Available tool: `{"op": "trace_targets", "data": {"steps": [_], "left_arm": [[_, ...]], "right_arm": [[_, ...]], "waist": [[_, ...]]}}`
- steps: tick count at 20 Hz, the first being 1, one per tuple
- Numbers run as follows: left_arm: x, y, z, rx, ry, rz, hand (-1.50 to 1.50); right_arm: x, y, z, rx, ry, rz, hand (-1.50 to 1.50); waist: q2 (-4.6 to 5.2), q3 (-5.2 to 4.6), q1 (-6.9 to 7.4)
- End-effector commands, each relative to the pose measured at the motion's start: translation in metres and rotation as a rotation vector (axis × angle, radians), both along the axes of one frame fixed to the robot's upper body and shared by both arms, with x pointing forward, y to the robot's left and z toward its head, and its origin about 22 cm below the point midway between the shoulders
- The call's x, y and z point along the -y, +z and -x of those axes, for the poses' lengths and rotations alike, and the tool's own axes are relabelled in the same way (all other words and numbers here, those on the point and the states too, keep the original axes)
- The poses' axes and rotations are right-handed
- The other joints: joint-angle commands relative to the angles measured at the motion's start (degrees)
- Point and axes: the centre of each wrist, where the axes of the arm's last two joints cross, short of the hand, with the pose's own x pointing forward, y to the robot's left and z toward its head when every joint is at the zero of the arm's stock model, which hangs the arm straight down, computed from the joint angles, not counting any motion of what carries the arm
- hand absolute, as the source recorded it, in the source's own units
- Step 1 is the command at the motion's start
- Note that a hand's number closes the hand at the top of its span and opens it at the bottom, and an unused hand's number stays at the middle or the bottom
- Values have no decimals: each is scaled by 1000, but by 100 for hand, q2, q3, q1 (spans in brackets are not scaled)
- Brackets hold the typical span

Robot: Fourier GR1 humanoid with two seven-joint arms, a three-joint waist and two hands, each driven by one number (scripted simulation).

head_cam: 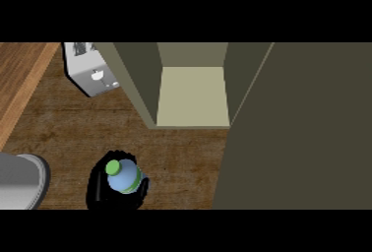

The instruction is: Pick up the bottled water, place it into the cabinet and close the cabinet

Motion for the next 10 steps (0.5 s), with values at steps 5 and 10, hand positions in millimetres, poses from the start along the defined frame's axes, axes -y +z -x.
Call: {"op": "trace_targets", "data": {"steps": [5, 10], "left_arm": [[34, 43, -22, 55, -2, -51, 150], [57, 75, -38, 77, -34, -47, 150]], "right_arm": [[21, 25, 22, 72, -46, 6, -150], [11, 17, 22, 77, -36, 9, -150]], "waist": [[5, 1, -31], [-1, 0, -42]]}}
